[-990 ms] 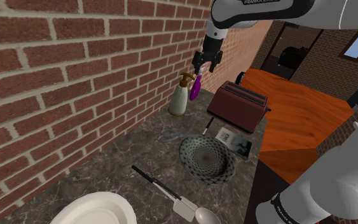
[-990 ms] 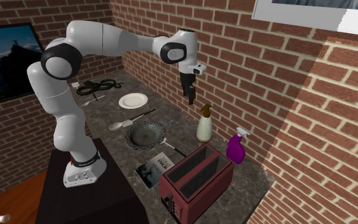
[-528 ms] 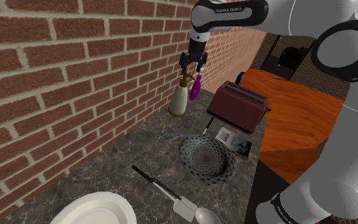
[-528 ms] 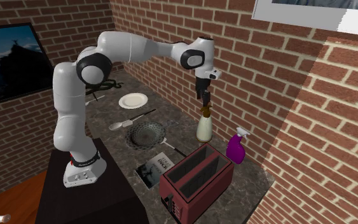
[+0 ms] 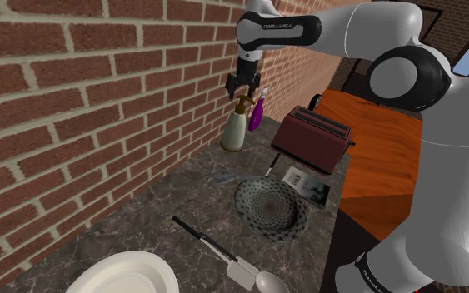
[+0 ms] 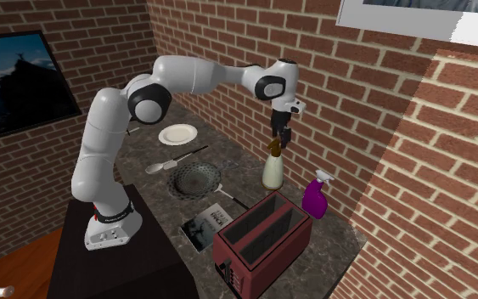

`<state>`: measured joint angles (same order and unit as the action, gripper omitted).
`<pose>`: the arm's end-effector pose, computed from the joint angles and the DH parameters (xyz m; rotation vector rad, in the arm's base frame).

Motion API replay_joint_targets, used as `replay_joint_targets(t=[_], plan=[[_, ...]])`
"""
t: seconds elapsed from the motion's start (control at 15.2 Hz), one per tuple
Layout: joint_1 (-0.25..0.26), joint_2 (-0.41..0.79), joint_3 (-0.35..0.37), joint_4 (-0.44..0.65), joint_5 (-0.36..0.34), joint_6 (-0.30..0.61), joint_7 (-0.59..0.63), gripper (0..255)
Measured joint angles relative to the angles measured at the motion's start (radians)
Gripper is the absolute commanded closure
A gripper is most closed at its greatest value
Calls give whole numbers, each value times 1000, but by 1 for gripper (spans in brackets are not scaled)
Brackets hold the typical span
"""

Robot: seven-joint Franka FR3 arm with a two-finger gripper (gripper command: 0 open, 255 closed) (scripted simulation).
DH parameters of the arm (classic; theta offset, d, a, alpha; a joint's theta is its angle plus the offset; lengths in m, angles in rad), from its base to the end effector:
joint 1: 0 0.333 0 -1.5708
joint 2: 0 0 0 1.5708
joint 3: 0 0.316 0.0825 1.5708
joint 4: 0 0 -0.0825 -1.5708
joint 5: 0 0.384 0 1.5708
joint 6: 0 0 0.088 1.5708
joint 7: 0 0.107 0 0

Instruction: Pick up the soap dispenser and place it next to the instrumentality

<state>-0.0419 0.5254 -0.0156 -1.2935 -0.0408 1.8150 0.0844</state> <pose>0.7087 -0.0418 0.4435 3.0876 -0.2008 -0.0049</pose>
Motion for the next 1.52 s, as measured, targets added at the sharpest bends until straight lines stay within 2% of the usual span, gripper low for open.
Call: replay_joint_targets(t=[0.26,0.66,0.73,1.52], plan=[[-2,9,0,-28,0,37,-1,0],[-2,9,-1,-35,0,44,-1,0],[-2,9,-1,-35,0,44,-1,255],[-2,6,-1,-24,0,30,-1,255]])
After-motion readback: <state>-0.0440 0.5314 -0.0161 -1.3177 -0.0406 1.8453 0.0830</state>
